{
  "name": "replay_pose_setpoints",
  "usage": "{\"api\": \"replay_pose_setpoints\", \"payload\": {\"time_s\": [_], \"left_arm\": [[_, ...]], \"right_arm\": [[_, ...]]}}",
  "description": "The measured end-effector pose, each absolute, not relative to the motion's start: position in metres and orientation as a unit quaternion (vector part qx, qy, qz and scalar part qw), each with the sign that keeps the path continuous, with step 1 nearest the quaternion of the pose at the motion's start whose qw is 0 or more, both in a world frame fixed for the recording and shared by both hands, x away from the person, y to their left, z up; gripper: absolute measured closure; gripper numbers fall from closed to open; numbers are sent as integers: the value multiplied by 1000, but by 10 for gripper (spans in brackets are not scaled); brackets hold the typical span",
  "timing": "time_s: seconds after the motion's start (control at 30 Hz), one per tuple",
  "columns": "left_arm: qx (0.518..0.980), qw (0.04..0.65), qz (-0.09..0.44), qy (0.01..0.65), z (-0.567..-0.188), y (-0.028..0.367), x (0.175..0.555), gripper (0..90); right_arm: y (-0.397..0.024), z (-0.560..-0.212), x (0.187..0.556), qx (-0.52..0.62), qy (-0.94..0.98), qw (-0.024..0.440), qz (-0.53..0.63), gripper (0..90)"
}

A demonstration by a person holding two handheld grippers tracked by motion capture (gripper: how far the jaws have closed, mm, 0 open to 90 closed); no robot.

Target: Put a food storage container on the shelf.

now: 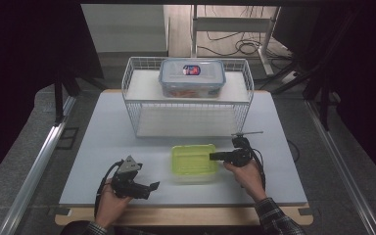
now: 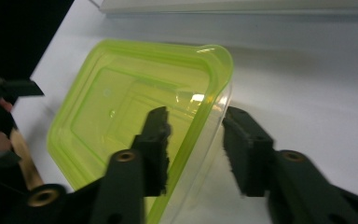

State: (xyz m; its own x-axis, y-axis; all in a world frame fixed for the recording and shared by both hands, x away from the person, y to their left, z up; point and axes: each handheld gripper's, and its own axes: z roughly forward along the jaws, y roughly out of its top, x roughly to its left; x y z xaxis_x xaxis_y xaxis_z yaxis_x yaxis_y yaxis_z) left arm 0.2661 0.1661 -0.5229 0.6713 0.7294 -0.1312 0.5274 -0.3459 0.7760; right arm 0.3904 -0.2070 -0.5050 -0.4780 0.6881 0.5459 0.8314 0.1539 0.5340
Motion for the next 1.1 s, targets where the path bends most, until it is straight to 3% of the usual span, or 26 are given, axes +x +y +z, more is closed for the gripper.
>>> {"api": "replay_pose_setpoints", "payload": {"time_s": [0.23,1.1], "left_arm": [[811,422,121,388,-522,167,266,45],[805,427,126,392,-520,171,266,45]], "right_arm": [[-211,-509,396,-522,-720,160,-429,785],[-212,-466,387,-477,-729,122,-475,804]]}}
